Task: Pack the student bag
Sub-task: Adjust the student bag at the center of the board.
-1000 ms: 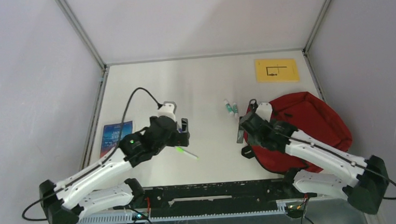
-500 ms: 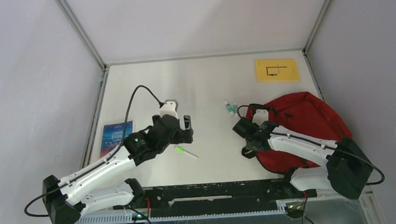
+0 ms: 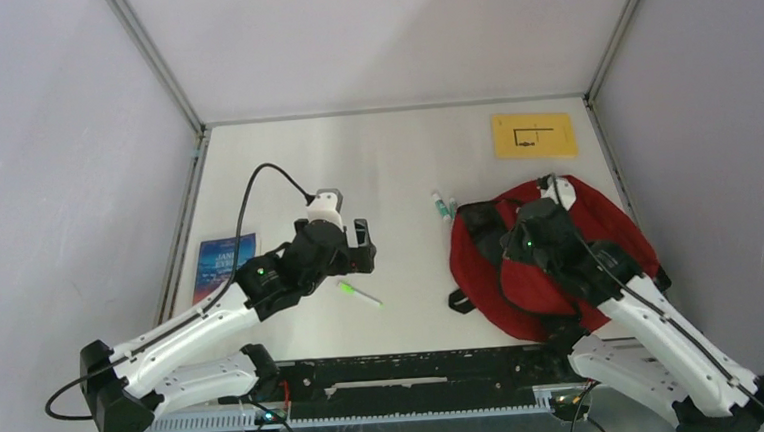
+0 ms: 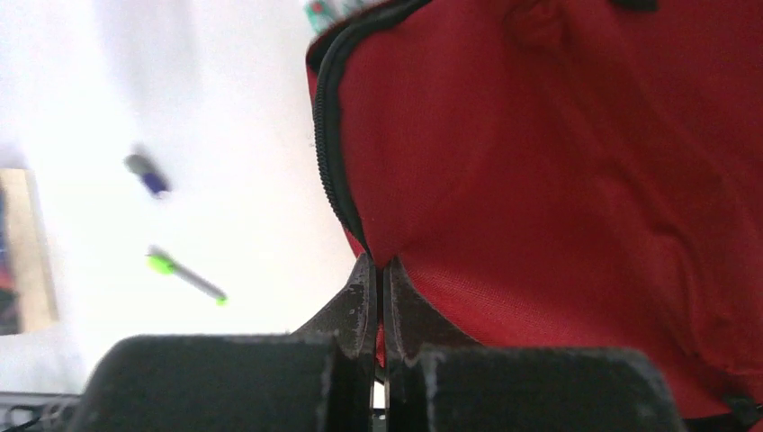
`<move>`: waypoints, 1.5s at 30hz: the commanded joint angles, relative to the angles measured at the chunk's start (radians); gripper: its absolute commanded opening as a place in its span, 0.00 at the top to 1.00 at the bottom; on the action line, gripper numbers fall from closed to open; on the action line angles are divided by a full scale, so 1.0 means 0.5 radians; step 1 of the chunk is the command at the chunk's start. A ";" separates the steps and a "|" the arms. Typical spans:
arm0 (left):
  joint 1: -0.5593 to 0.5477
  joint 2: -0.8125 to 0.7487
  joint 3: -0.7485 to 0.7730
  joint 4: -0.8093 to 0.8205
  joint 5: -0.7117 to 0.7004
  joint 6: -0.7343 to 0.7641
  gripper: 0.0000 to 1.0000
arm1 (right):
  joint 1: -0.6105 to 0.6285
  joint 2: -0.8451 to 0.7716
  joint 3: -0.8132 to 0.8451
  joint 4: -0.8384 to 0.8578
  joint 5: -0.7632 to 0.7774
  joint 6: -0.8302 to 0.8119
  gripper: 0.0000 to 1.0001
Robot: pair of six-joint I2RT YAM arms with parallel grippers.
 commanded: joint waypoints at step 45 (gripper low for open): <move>-0.217 1.484 0.430 1.393 0.512 -0.249 0.32 | -1.242 -0.460 0.097 -0.188 -0.750 0.284 1.00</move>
